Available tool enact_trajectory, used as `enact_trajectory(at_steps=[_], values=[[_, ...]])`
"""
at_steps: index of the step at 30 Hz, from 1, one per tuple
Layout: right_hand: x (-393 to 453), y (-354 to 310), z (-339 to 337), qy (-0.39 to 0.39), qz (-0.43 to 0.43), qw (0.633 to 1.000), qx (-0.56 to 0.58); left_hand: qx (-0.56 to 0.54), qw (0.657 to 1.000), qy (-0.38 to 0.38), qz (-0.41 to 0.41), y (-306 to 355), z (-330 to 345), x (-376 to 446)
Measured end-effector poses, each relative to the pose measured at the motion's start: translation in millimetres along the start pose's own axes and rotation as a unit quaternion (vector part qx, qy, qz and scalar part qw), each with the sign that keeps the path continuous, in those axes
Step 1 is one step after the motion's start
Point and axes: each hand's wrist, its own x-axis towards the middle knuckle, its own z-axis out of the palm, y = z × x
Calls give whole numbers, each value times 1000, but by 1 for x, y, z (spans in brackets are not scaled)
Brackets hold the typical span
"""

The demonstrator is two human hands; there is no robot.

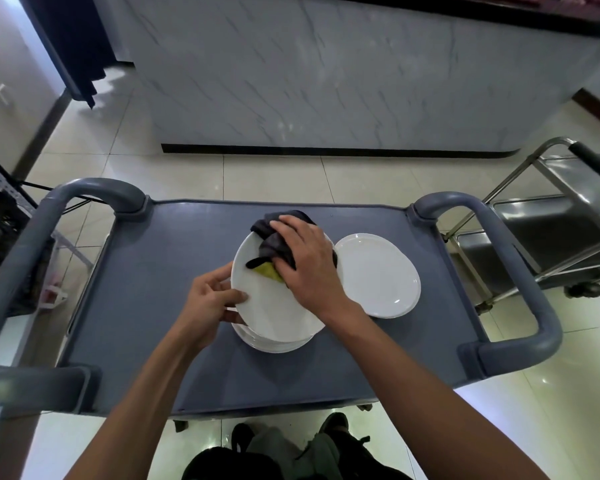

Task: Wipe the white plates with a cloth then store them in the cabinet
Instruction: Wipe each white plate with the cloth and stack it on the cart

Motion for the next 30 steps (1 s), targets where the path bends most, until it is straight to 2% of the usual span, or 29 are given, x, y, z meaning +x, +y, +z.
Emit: enact_trajectory(at_steps=[8, 14, 23, 30], values=[[7, 27, -24, 15, 55, 998, 6, -12, 1000, 10, 9, -5, 7, 1], [16, 49, -36, -22, 44, 999, 9, 0, 1000, 21, 10, -5, 16, 8], [33, 88, -60, -118, 25, 987, 104, 26, 999, 44, 14, 4, 43, 18], [34, 101, -67, -77, 15, 985, 151, 67, 994, 82, 30, 11, 59, 25]])
